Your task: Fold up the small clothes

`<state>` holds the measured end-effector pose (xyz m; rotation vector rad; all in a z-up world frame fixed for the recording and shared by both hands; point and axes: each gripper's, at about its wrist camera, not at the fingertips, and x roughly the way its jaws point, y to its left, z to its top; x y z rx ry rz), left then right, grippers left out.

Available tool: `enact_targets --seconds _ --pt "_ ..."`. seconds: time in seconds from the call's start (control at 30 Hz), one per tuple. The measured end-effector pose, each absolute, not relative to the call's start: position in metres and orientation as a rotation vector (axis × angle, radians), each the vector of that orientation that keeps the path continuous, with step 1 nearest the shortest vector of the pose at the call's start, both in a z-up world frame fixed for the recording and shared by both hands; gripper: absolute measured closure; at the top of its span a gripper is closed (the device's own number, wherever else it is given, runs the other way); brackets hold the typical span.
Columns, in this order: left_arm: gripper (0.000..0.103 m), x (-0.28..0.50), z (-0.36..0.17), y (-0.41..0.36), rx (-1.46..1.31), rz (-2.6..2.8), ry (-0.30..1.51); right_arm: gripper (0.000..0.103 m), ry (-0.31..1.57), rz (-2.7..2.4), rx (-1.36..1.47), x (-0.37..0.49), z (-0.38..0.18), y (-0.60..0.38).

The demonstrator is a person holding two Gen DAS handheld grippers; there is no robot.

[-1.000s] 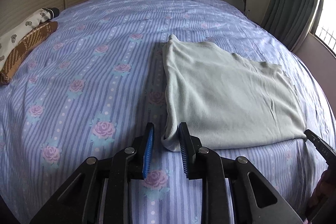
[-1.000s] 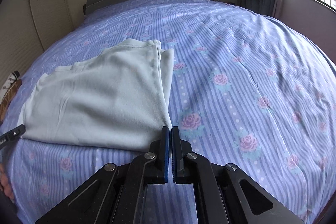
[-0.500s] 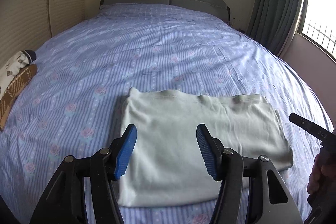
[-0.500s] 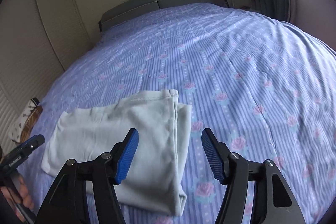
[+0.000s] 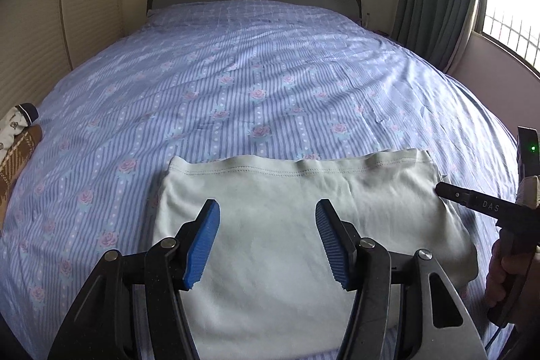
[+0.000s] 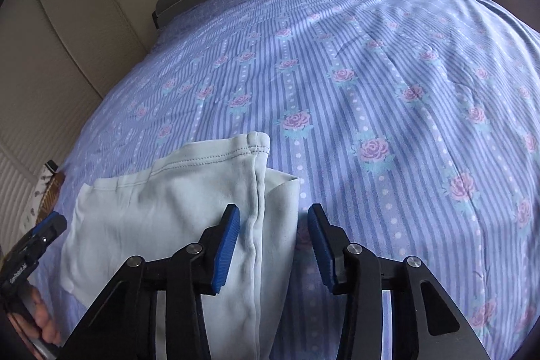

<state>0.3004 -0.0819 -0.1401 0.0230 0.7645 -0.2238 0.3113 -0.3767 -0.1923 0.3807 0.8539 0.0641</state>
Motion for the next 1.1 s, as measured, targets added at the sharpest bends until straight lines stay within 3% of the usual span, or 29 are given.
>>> enact_targets --seconds 0.07,0.23,0.47,0.8,1.1 --pt "0.045 0.298 -0.139 -0.081 0.017 -0.224 0.761 0.079 0.859 0.083 0.386 0.312 -0.192 -0.375" --pt "0.045 0.295 -0.132 -0.077 0.019 -0.218 0.757 0.092 0.844 0.081 0.331 0.309 -0.184 -0.364" --pt "0.045 0.279 -0.111 -0.051 -0.001 -0.197 0.747 0.094 0.774 0.042 0.311 0.290 -0.147 -0.347" --pt "0.045 0.238 -0.067 0.016 -0.069 -0.158 0.689 0.094 0.804 0.089 0.279 0.293 -0.098 -0.281" --pt "0.045 0.212 -0.060 0.076 -0.138 -0.119 0.662 0.094 0.879 0.209 0.235 0.314 -0.083 -0.181"
